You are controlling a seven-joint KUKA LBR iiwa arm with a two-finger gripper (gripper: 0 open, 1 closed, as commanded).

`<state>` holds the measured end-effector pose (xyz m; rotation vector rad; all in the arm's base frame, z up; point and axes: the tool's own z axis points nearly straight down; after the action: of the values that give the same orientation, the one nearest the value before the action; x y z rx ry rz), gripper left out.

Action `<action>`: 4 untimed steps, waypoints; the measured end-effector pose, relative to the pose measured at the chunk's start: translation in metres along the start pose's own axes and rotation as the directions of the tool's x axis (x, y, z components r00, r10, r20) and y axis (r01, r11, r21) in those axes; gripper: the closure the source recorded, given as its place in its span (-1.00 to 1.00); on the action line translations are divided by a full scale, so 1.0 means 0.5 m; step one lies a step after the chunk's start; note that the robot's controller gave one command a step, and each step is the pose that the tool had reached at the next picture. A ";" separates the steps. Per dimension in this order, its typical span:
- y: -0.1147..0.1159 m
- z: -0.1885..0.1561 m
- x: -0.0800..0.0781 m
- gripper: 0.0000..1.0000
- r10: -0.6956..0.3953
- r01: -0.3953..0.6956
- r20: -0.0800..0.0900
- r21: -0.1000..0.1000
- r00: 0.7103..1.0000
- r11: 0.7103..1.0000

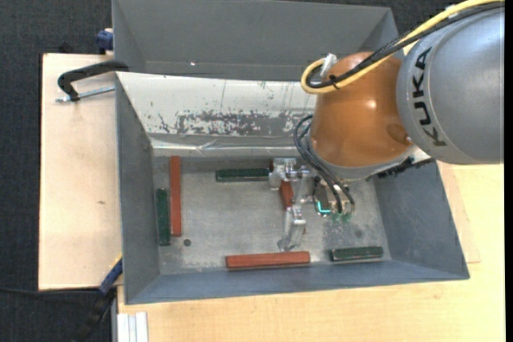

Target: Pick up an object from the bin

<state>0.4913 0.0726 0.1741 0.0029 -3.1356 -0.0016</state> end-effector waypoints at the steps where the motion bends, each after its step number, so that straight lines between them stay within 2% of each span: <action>1: -0.001 -0.007 -0.002 -1.00 0.002 -0.002 0.006 -0.001 1.000 1.000; 2: 0.059 0.070 -0.146 -1.00 -0.126 0.126 0.017 -0.001 0.992 0.992; 3: 0.048 0.131 -0.202 -1.00 -0.200 0.200 0.010 0.002 0.980 0.980; 4: 0.069 0.205 -0.218 1.00 -0.229 0.229 0.009 0.001 0.973 0.973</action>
Offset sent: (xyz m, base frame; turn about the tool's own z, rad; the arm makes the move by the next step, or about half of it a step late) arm 0.0650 0.0338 -0.0293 -0.0844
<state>0.5997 0.1073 0.0711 0.3651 -3.1233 -0.0029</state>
